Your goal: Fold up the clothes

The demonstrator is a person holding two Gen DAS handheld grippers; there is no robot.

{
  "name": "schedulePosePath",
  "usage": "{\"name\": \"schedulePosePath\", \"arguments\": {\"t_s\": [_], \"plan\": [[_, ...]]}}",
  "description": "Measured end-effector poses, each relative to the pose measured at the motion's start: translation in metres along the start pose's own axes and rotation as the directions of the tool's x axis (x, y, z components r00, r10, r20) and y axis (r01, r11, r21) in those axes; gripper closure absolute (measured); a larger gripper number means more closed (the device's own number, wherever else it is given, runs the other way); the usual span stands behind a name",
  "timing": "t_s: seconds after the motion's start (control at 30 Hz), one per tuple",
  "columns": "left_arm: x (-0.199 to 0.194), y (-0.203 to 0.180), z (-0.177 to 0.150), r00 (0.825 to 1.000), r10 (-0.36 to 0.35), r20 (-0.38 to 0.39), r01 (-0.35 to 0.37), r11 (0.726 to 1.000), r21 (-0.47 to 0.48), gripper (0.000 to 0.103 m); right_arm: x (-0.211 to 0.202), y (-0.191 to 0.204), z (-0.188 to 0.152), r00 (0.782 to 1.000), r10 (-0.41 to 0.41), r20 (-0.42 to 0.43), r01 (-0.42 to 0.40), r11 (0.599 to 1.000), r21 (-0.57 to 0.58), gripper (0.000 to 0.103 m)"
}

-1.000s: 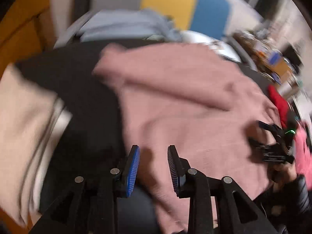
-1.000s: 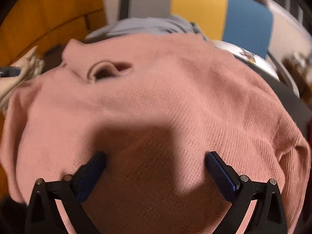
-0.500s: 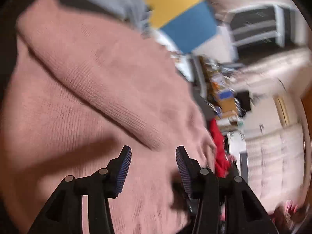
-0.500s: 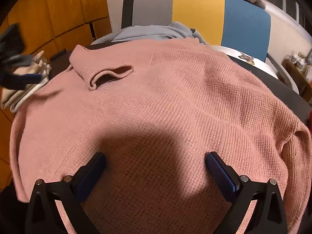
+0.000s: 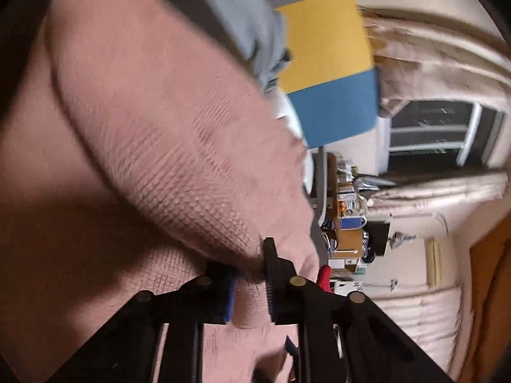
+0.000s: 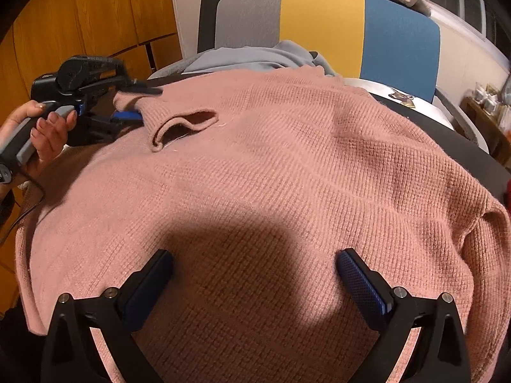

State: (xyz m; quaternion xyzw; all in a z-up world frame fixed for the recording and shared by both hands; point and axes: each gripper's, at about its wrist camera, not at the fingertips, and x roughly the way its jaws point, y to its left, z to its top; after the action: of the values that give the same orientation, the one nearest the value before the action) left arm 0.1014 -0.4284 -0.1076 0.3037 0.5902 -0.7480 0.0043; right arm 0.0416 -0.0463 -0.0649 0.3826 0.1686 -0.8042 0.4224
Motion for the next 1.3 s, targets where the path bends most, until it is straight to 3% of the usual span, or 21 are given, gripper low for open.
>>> {"name": "schedulePosePath", "arguments": {"t_s": [0.17,0.3,0.4,0.43,0.47,0.57,0.6,0.73,0.83,0.9,1.03,1.1,1.2,1.3], "plan": [[-0.106,-0.018,0.028,0.982,-0.043,0.182,0.028,0.996,0.088,0.092,0.003,-0.005,0.003,1.000,-0.022,0.002,0.022,0.999,0.024,0.000],[-0.204,-0.010,0.047,0.940,0.008,0.342,-0.045,0.994,0.100,0.092,0.004,-0.005,0.004,1.000,-0.029,0.000,0.029,0.999,0.019,0.000],[-0.256,0.008,0.069,0.884,0.147,0.444,-0.175,0.984,0.023,0.088,0.004,-0.004,0.004,0.999,-0.033,-0.001,0.033,0.999,0.019,0.000],[-0.264,0.016,0.079,0.869,0.214,0.446,-0.224,0.974,-0.030,0.076,0.004,-0.004,0.004,0.999,-0.034,-0.001,0.034,0.999,0.019,0.000],[-0.271,0.025,0.088,0.860,0.273,0.432,-0.265,0.961,-0.081,0.066,0.005,-0.005,0.004,0.999,-0.035,-0.002,0.035,0.999,0.017,0.000],[-0.286,0.039,0.090,0.846,0.342,0.409,-0.314,0.939,-0.136,0.061,0.005,-0.005,0.004,0.999,-0.037,-0.004,0.037,0.999,0.016,0.000],[-0.290,0.041,0.086,0.851,0.332,0.407,-0.307,0.943,-0.127,0.061,0.005,-0.005,0.004,0.999,-0.038,-0.004,0.038,0.999,0.016,0.000],[-0.275,0.039,0.033,0.938,0.196,0.285,-0.222,0.973,0.062,0.059,0.005,-0.006,0.004,0.999,-0.040,-0.003,0.041,0.999,0.016,0.000],[-0.239,0.047,-0.022,0.963,0.244,0.117,-0.261,0.951,0.165,0.060,0.006,-0.007,0.004,0.999,-0.040,-0.003,0.040,0.999,0.016,0.000],[-0.214,0.054,-0.060,0.976,0.217,-0.001,-0.212,0.956,0.201,0.060,0.007,-0.007,0.004,0.999,-0.038,-0.003,0.038,0.999,0.018,0.000],[-0.172,0.060,-0.113,0.974,0.166,-0.153,-0.136,0.972,0.190,0.060,0.007,-0.008,0.004,0.999,-0.036,-0.003,0.036,0.999,0.019,0.000],[-0.152,0.056,-0.127,0.962,0.169,-0.215,-0.125,0.972,0.201,0.060,0.007,-0.009,0.004,0.999,-0.036,-0.004,0.036,0.999,0.019,0.000],[-0.151,0.061,-0.157,0.938,0.185,-0.292,-0.117,0.965,0.235,0.060,0.008,-0.009,0.004,0.999,-0.035,-0.003,0.035,0.999,0.018,0.000],[-0.152,0.071,-0.167,0.958,0.128,-0.258,-0.091,0.985,0.148,0.054,0.009,-0.010,0.005,0.999,-0.033,-0.009,0.033,0.999,0.019,0.000]]}}
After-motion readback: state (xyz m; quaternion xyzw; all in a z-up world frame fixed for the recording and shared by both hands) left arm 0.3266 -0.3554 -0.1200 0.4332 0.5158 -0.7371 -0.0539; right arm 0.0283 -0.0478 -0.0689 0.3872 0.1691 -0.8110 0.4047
